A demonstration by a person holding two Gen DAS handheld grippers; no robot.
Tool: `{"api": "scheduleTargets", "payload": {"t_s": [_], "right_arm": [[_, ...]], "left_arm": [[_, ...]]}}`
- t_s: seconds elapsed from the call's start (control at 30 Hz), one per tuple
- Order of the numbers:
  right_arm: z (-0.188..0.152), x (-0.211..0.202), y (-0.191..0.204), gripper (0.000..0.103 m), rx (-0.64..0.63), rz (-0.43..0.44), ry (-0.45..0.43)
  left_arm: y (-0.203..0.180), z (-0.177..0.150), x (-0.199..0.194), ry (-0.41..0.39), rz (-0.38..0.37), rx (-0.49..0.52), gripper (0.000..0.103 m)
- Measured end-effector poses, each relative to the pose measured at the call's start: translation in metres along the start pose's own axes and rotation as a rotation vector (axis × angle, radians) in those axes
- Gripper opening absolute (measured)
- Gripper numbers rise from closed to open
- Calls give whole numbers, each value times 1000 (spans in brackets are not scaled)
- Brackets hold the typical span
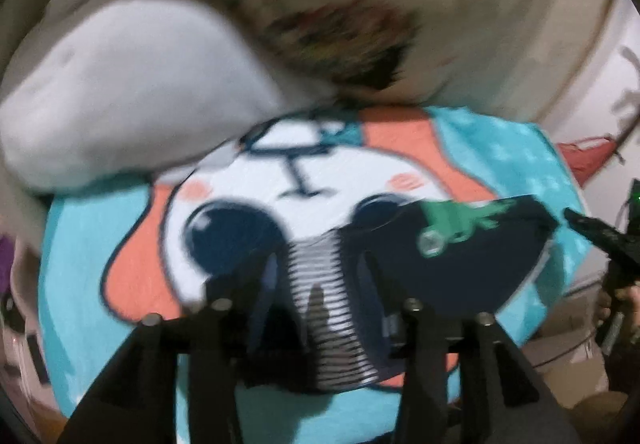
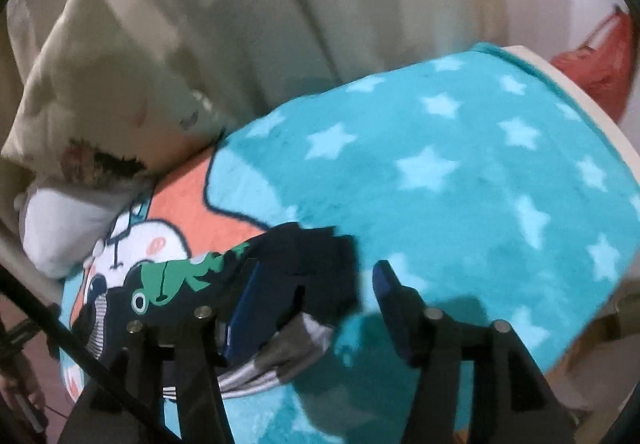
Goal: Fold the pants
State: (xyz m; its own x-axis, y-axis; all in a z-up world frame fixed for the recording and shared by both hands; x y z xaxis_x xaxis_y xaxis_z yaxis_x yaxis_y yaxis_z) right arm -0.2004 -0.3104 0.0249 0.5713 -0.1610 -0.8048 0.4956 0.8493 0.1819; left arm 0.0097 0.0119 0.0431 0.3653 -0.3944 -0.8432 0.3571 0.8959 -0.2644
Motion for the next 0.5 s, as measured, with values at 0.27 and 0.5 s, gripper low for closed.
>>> {"api": "scheduleTargets", "payload": {"t_s": [0.27, 0.5], "right_arm": [[-29, 8, 4, 66, 61, 112, 29], [-33, 33, 10, 66, 25, 145, 50]], "left_arm": [[-140, 12, 61, 182, -235, 155, 45], [-269, -4, 139, 366, -329, 345, 48]]}}
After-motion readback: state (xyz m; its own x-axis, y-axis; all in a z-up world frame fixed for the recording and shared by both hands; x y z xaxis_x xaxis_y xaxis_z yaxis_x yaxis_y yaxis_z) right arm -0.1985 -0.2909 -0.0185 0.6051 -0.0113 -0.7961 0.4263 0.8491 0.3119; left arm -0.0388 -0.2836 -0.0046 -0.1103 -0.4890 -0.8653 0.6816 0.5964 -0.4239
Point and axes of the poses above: each gripper's, at about its wrist camera, not at the fingertips, and x roughly the way its jaws point, y to its left, z to its top, the point moved 10 cm from there along x, roughly the way its jaws point, and after that the axes turned 12 degrees about -x, right-handed, at the moved point
